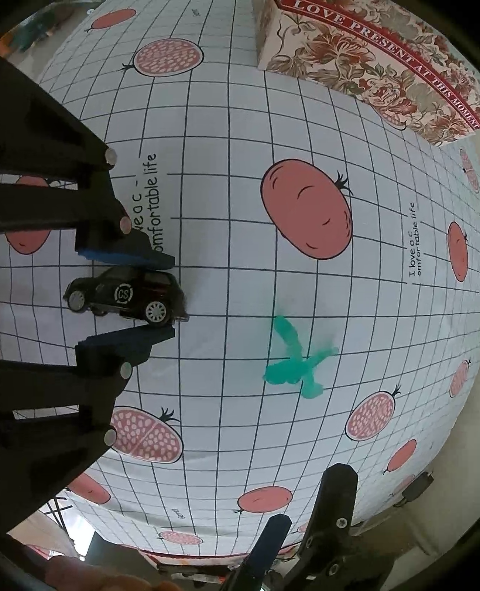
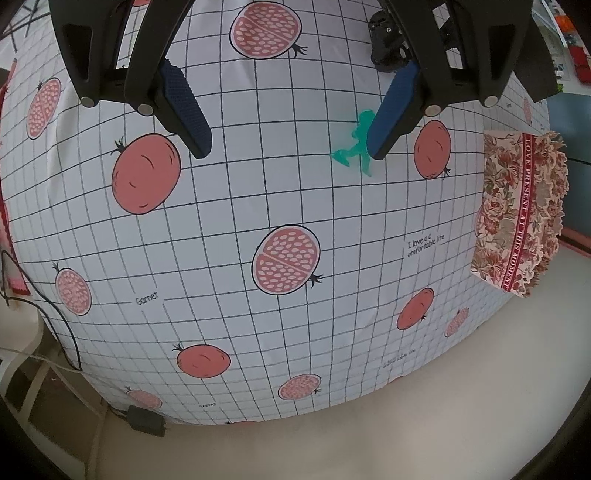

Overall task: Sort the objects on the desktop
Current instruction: 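Close the left tool on the black toy car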

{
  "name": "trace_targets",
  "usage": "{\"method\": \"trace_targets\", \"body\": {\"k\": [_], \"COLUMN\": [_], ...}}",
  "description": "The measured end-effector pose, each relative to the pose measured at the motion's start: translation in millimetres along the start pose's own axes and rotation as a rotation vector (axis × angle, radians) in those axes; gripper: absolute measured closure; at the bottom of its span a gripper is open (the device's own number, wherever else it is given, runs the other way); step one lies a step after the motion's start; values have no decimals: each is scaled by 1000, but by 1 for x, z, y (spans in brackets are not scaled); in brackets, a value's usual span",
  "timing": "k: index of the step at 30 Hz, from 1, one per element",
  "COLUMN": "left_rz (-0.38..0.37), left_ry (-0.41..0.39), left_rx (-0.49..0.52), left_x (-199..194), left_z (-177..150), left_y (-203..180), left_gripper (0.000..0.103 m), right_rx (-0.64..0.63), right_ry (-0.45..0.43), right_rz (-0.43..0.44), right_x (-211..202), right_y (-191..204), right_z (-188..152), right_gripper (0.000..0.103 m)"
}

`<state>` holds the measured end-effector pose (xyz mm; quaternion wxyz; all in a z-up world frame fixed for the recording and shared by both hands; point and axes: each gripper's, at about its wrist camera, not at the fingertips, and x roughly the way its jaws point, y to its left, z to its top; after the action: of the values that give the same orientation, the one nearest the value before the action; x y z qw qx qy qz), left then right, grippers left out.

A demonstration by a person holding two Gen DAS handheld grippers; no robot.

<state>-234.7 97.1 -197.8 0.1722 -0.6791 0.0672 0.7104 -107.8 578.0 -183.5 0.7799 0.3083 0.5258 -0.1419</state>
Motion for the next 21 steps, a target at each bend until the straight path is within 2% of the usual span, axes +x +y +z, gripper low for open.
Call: {"method": "trace_targets", "body": {"k": [10,21], "left_rz": [0,-7], "left_ry": [-20,-79], "left_rx": [11,-45], "left_x": [1,-9], "left_z": [1,5], "left_y": [0,19], "left_gripper": [74,75], "right_rx": [18,34], "right_ry": [15,31], "right_rz": [-11,-8], "right_x": [11,24], "right_y": [3,14], "right_z": [-3,-6], "right_gripper": [15,15]}}
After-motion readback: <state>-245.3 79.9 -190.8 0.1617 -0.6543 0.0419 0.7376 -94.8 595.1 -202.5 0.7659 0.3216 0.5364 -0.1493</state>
